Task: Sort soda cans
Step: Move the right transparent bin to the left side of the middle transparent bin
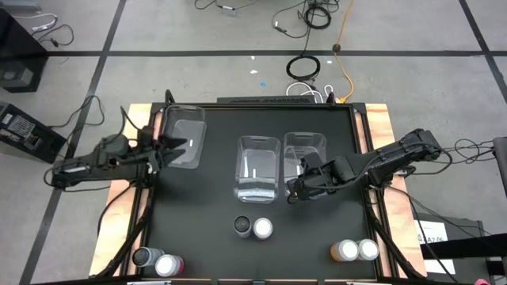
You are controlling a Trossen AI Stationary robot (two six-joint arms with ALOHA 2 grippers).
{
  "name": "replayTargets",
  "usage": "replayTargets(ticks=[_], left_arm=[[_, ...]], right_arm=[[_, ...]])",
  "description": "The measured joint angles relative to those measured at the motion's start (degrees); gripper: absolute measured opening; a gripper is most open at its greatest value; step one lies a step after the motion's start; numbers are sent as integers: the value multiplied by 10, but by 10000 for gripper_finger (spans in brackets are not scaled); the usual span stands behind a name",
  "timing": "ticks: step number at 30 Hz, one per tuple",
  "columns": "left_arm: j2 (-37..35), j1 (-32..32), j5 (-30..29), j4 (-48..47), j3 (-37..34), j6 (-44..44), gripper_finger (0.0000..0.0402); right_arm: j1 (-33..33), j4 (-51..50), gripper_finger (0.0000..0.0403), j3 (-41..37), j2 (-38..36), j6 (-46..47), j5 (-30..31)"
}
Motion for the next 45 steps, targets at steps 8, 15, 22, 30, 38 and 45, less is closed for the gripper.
replayTargets(ticks=[8,15,22,30,38,45], left_arm=[[187,42,-26,-189,158,-7,383],[368,92,-16,-318,248,-53,383],[464,158,19,-362,260,-67,375],[508,197,24,-368,260,-68,298],[576,201,58,-356,260,-69,261],[626,204,44,-356,260,-83,260]], right_arm=[[0,-20,82,0,0,-7,17],[1,-21,82,0,0,-7,15],[33,-25,82,0,-2,-2,27],[135,-54,82,0,-53,65,124],[266,-52,82,0,-79,15,187],[341,-54,82,0,-78,87,217]])
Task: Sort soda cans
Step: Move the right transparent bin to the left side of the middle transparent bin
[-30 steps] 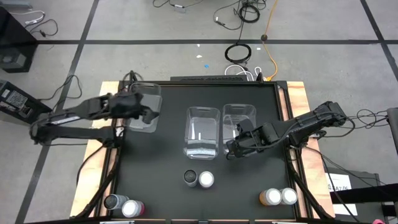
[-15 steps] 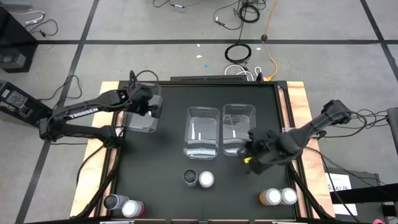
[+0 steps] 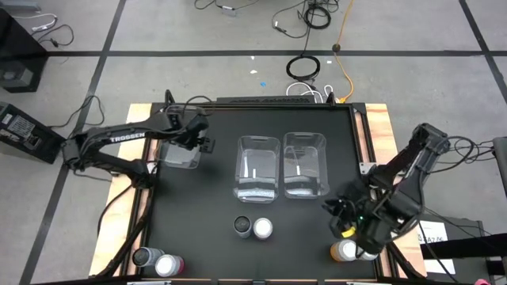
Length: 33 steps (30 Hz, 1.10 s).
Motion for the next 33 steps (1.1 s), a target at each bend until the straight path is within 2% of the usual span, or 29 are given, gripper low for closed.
replayTargets(ticks=[3,6,10,14,15,19,22,26,33], left_arm=[[21,6,-2,0,0,-2,253],[38,8,8,0,0,-16,223],[48,8,12,-3,0,-31,141],[47,2,16,-9,0,-56,30],[47,-1,15,-14,1,-64,18],[47,-24,15,-36,2,-119,10],[46,-57,9,-43,2,-177,8],[47,-121,8,-44,2,-277,8],[47,-226,4,-4,1,-435,8]], right_arm=[[17,0,82,0,0,23,19],[25,0,82,0,0,29,26],[28,1,82,0,0,28,27],[28,1,82,0,0,17,26],[27,1,82,0,0,13,25],[28,-24,82,0,0,15,33],[39,-66,82,-6,0,37,72],[61,-124,82,-22,0,96,84],[107,-149,82,-58,0,152,87]])
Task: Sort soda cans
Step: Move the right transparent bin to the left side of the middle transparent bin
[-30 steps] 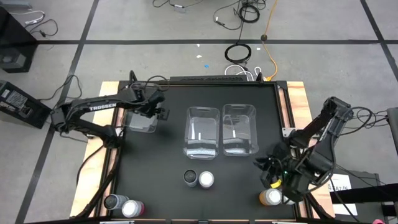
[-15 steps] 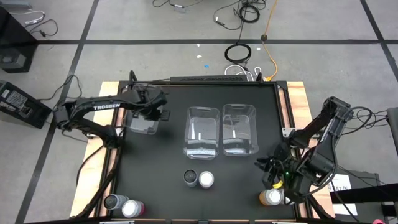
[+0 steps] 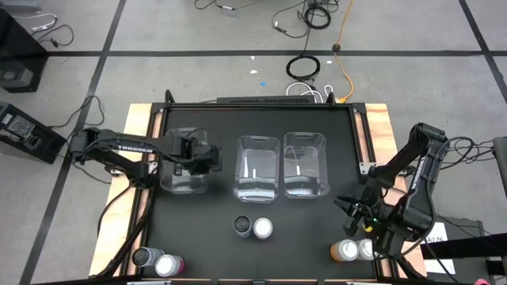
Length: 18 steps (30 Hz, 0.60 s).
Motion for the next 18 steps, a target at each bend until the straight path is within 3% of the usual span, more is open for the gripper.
replayTargets(ticks=[6,18], left_arm=[[0,-37,-8,16,0,-45,7],[0,-48,-31,41,-1,-61,11]], right_arm=[[10,-23,82,-17,-7,24,42],[36,-24,82,-25,-29,22,38]])
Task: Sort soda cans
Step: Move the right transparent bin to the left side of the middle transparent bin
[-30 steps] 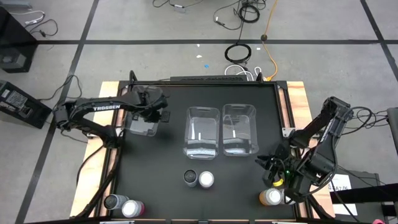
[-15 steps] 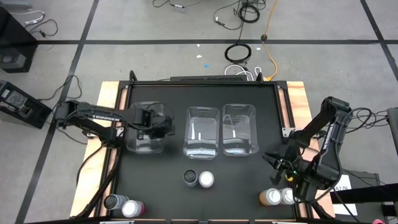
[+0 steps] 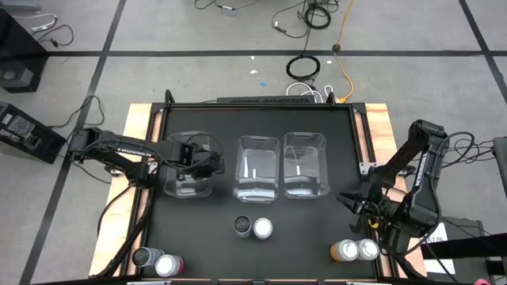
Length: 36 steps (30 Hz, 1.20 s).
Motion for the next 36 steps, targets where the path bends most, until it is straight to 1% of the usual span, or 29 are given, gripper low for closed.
replayTargets(ticks=[6,9,14,17,22,25,32,36], left_arm=[[0,-4,-3,37,0,-17,14],[8,-11,-17,57,0,-45,14],[52,-22,-15,117,2,-50,8],[92,-37,-14,147,29,-49,8],[150,-45,-14,112,102,-43,8],[168,-45,-12,74,130,-45,8],[176,-44,-12,62,143,-59,11],[177,-45,-24,65,142,-60,44]], right_arm=[[29,0,82,0,-1,-32,0],[58,-1,82,-10,-22,-43,0],[120,-1,82,-55,-74,-29,-15],[142,2,82,-86,-98,-6,-17],[166,20,82,-129,-119,2,-17],[174,38,82,-143,-126,3,-17],[194,45,82,-146,-127,3,-17],[203,44,82,-146,-127,3,-17]])
